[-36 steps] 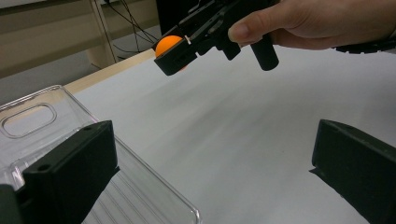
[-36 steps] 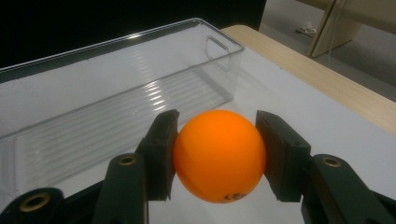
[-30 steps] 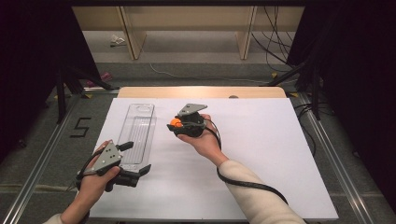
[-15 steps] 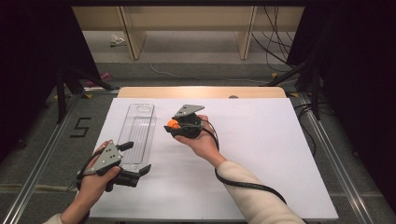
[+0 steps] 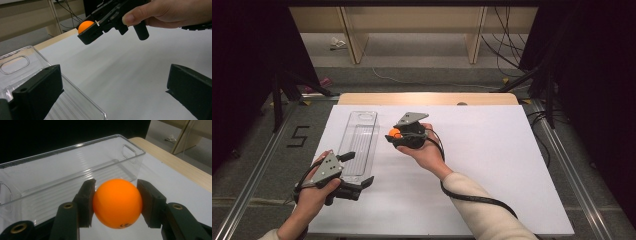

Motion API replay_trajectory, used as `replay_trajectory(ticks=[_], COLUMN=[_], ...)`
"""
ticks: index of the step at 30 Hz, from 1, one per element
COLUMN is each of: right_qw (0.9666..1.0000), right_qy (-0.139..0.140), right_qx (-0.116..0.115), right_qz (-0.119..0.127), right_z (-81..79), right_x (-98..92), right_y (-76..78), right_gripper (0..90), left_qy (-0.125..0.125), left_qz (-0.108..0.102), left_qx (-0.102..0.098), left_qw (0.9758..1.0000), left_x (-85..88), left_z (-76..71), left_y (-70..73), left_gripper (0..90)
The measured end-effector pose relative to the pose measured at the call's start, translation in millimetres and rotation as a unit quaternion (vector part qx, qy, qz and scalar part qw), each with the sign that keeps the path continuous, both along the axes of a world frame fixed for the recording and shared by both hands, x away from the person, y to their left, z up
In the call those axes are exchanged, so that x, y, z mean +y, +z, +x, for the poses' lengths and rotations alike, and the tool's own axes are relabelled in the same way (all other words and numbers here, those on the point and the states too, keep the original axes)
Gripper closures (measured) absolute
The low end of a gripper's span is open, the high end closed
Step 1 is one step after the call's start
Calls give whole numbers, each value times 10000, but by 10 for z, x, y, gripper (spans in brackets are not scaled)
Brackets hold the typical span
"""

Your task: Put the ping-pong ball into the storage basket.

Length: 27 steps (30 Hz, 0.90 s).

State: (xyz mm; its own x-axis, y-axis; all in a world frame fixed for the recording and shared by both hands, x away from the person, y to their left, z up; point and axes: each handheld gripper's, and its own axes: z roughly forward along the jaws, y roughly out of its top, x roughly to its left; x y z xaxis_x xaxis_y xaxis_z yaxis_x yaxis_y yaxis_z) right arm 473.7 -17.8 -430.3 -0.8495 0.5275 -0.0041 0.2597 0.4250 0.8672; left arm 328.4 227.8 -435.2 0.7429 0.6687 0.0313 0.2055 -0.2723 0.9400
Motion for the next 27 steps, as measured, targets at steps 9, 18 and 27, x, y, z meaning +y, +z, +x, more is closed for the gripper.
replay_trajectory(ticks=[9,18,27], right_qw=[10000,9999,9997], right_qy=[63,154,222], right_qx=[-29,-4,-2], right_qz=[40,66,69], right_z=[-20,-45,-71], right_x=[67,144,222], right_y=[28,47,45], right_gripper=[515,515,515], left_qy=[-2,-6,-5], left_qz=[-1,0,1], left_qx=[2,3,3], left_qw=[10000,10000,10000], left_x=[-1,-2,-2], left_z=[-1,-2,-1], left_y=[0,0,0], left_gripper=[0,0,0])
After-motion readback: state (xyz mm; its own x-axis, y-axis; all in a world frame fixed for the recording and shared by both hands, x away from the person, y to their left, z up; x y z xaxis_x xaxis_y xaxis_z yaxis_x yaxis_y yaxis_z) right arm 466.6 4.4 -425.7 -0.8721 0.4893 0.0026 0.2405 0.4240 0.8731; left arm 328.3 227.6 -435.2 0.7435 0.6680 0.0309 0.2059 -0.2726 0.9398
